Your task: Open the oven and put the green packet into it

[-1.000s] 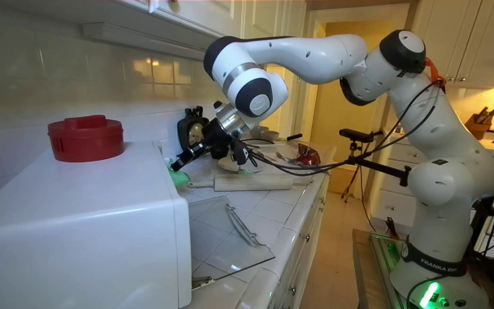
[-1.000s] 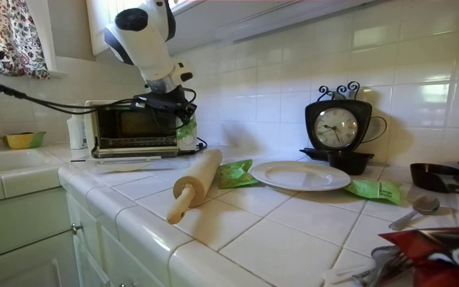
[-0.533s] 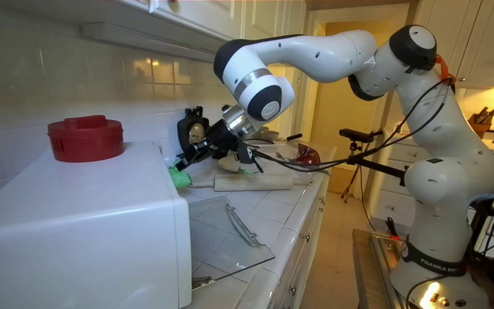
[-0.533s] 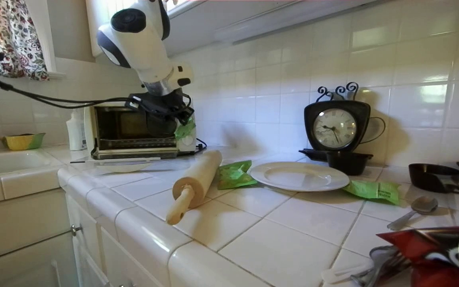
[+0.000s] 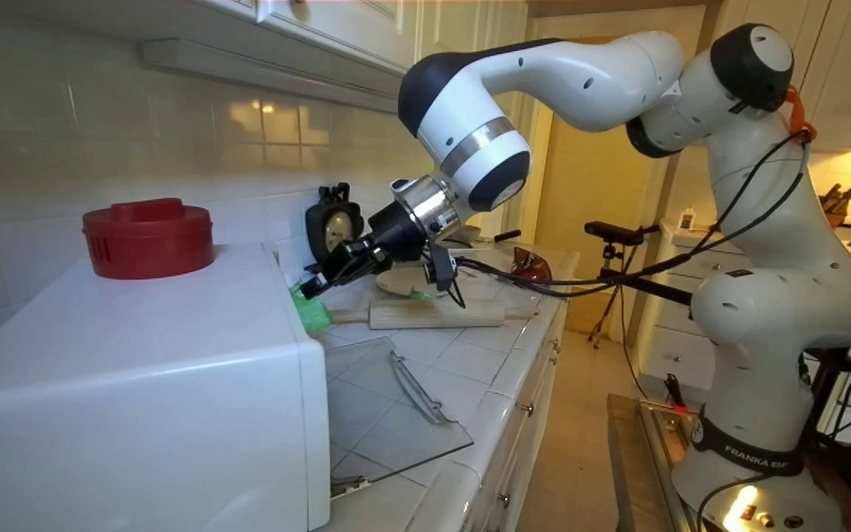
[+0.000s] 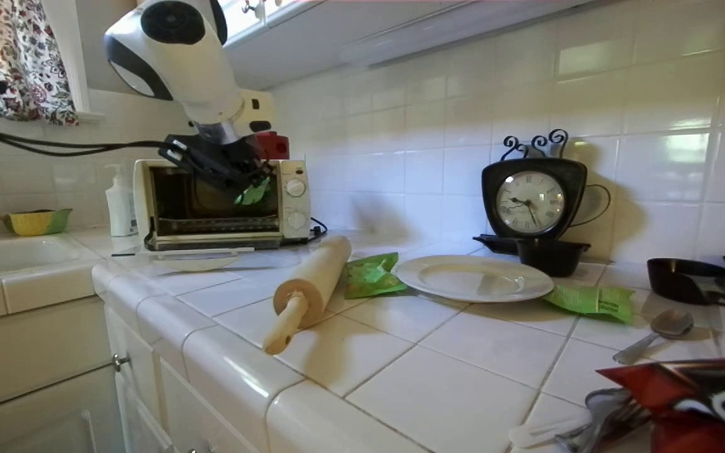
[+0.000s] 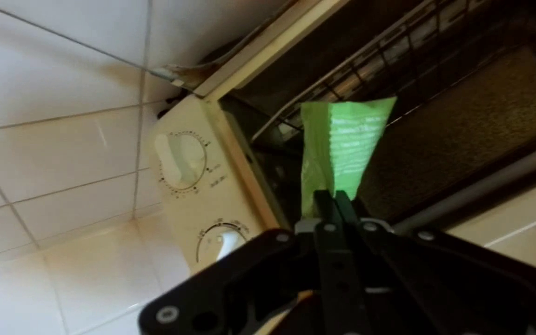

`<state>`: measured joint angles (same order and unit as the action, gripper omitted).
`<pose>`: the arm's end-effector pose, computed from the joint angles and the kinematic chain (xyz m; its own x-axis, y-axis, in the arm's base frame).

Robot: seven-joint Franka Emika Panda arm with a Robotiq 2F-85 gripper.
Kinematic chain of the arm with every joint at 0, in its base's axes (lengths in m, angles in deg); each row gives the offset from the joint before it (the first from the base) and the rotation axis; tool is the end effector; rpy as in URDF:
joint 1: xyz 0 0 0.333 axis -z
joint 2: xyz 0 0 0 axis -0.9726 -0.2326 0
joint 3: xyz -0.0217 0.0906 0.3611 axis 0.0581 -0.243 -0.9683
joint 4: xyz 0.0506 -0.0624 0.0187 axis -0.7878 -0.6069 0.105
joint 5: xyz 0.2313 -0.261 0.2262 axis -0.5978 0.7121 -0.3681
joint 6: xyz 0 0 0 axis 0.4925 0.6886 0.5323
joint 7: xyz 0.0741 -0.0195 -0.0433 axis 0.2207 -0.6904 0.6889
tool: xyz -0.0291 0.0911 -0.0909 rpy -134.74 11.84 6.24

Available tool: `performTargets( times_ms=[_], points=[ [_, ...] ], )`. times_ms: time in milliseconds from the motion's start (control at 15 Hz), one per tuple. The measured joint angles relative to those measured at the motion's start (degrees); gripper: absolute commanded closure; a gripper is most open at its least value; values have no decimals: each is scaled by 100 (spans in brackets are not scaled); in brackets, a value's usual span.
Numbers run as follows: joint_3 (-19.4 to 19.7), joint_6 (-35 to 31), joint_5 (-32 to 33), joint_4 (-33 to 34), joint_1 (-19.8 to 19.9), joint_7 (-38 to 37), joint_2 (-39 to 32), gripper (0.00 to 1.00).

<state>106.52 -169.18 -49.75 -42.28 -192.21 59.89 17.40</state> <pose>0.5570 0.1338 0.4447 0.6830 -0.1683 0.7108 0.2382 -0.8686 -0.4345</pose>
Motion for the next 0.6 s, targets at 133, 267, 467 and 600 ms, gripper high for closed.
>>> performTargets(
  times_ms=[133, 267, 467, 600],
  points=[
    [-50, 206, 107, -56, 51, 0, 0, 100],
    [105, 532, 263, -55, 47, 14, 11, 100],
    [619, 1330, 700, -73, 9, -141, 24, 100],
    [1018, 1730, 782, -27, -161, 22, 141, 100]
  ],
)
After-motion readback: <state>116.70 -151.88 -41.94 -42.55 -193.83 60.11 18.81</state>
